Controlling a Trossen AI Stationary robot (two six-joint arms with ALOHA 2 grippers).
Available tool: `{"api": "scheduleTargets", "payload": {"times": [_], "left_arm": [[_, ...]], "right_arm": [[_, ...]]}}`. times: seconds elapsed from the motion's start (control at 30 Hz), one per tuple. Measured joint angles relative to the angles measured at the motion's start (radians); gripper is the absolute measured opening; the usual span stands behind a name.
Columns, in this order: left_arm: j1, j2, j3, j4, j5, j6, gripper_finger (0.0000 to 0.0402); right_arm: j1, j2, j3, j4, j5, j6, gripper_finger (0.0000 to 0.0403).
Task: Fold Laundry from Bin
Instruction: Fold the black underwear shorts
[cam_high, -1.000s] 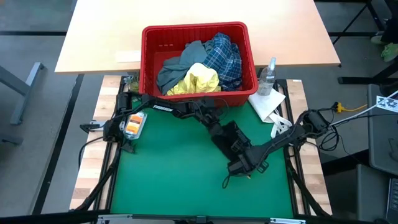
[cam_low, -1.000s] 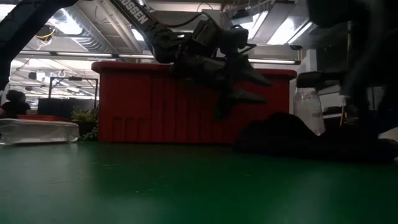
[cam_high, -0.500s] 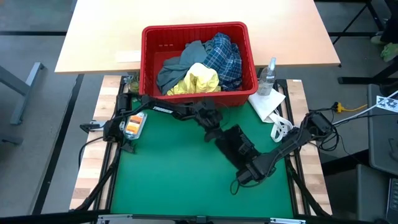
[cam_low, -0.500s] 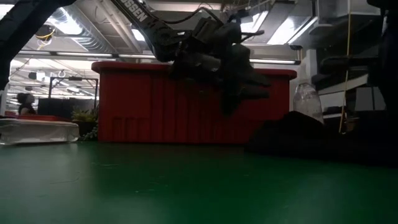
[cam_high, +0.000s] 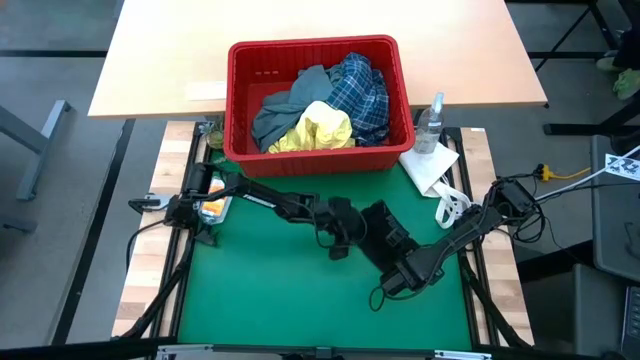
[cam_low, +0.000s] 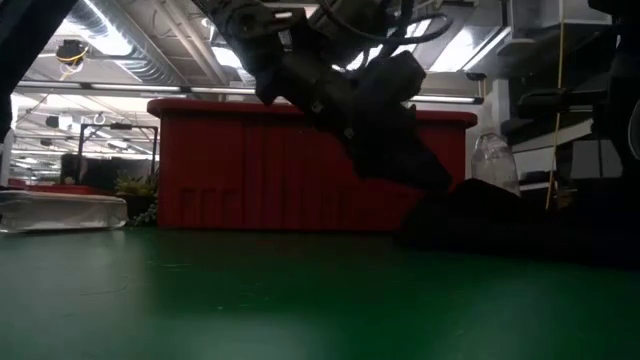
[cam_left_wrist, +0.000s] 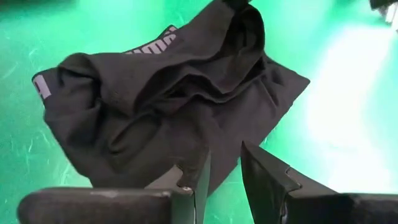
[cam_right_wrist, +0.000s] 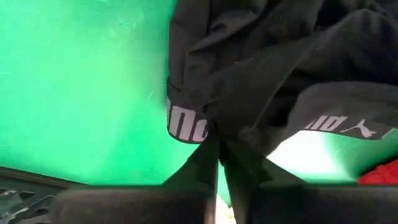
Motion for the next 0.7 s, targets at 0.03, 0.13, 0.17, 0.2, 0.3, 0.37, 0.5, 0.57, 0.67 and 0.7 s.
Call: {"api": "scheduleTargets", "payload": {"times": [0.03, 0.13, 0.17, 0.2, 0.3, 0.37, 0.5, 0.57, 0.67, 0.7], "left_arm": [[-0.008, 0.0, 0.0, -0.002, -0.023, 0.001, 0.0085], [-0.025, 0.0, 0.0, -0.001, -0.096, 0.001, 0.0085], [-0.029, 0.0, 0.0, -0.002, -0.114, 0.001, 0.0085], [-0.031, 0.0, 0.0, -0.002, -0.128, 0.001, 0.0085], [-0.038, 0.0, 0.0, -0.001, -0.146, 0.0, 0.0085], [-0.038, 0.0, 0.0, -0.001, -0.152, 0.0, 0.0085], [-0.038, 0.0, 0.0, 0.004, -0.155, -0.002, 0.0085], [-0.038, 0.0, 0.0, 0.003, -0.155, -0.005, 0.0085], [-0.04, 0.0, 0.0, 0.004, -0.155, -0.009, 0.0085], [-0.04, 0.0, 0.0, 0.004, -0.156, -0.009, 0.0085]], "right_arm": [[0.0, 0.0, 0.0, -0.002, 0.0, 0.01, 0.0042], [0.0, 0.0, 0.0, -0.016, 0.003, 0.038, 0.009], [0.0, 0.0, 0.0, -0.022, 0.004, 0.046, 0.0107], [0.0, 0.0, 0.001, -0.032, 0.003, 0.047, 0.0123], [0.0, 0.0, 0.015, -0.105, -0.012, 0.061, 0.0162], [0.0, 0.0, 0.036, -0.162, -0.015, 0.084, 0.0177], [0.001, -0.027, 0.096, -0.248, 0.05, 0.095, 0.0188], [0.001, -0.069, 0.109, -0.239, 0.102, 0.105, 0.0188], [0.0, -0.152, 0.105, -0.168, 0.186, 0.136, 0.0185], [0.0, -0.182, 0.096, -0.125, 0.222, 0.147, 0.0184]]}}
